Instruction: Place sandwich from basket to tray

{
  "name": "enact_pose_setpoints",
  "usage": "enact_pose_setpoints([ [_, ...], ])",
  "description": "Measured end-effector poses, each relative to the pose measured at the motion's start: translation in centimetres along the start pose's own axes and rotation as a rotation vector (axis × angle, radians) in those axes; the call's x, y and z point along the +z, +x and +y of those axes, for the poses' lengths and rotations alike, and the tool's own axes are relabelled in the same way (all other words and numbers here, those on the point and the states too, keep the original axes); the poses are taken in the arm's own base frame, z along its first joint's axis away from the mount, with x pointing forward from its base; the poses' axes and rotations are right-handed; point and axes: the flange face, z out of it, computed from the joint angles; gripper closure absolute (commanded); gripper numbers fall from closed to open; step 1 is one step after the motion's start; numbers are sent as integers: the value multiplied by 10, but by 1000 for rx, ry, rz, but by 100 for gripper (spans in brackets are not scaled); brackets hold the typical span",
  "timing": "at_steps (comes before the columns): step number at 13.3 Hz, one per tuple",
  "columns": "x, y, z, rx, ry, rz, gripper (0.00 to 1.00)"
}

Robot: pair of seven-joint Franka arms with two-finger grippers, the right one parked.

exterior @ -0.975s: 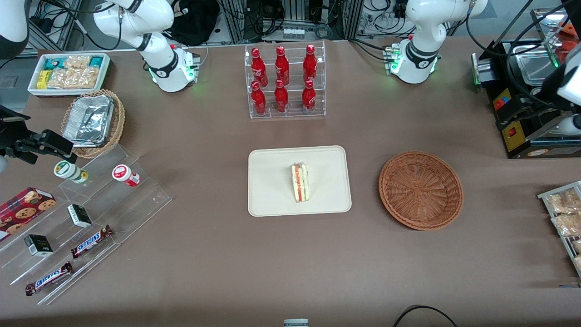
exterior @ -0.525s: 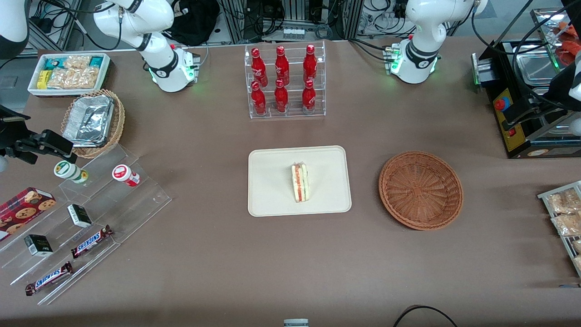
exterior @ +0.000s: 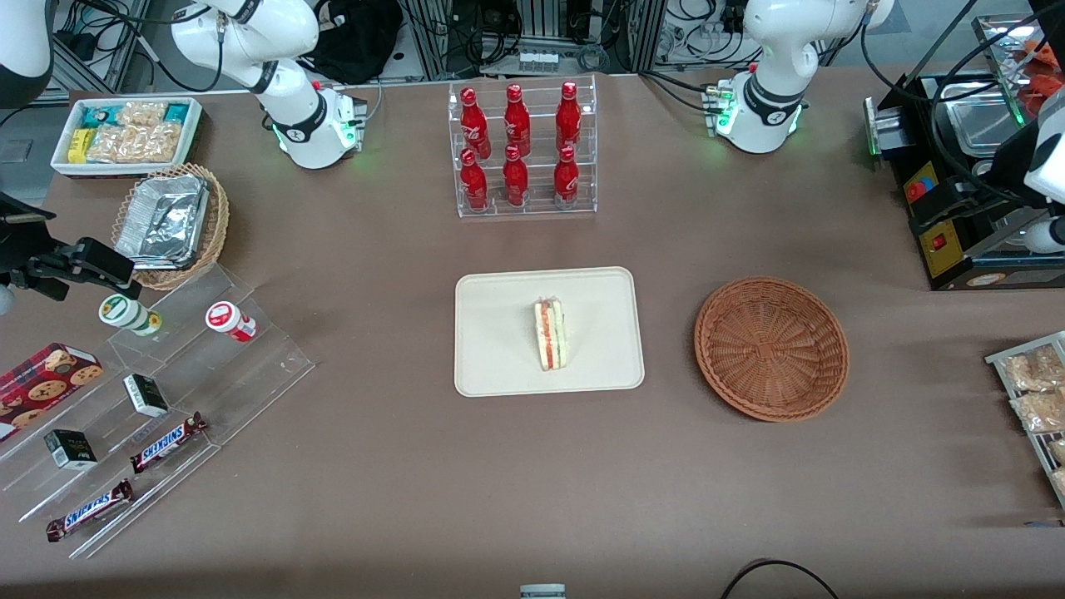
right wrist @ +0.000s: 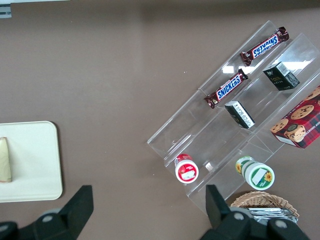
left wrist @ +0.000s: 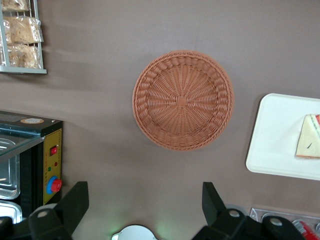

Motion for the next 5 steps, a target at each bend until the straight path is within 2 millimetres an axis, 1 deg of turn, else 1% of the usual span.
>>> enact_pose_setpoints([
  [5,8,-1,-1,43,8,-22,0],
])
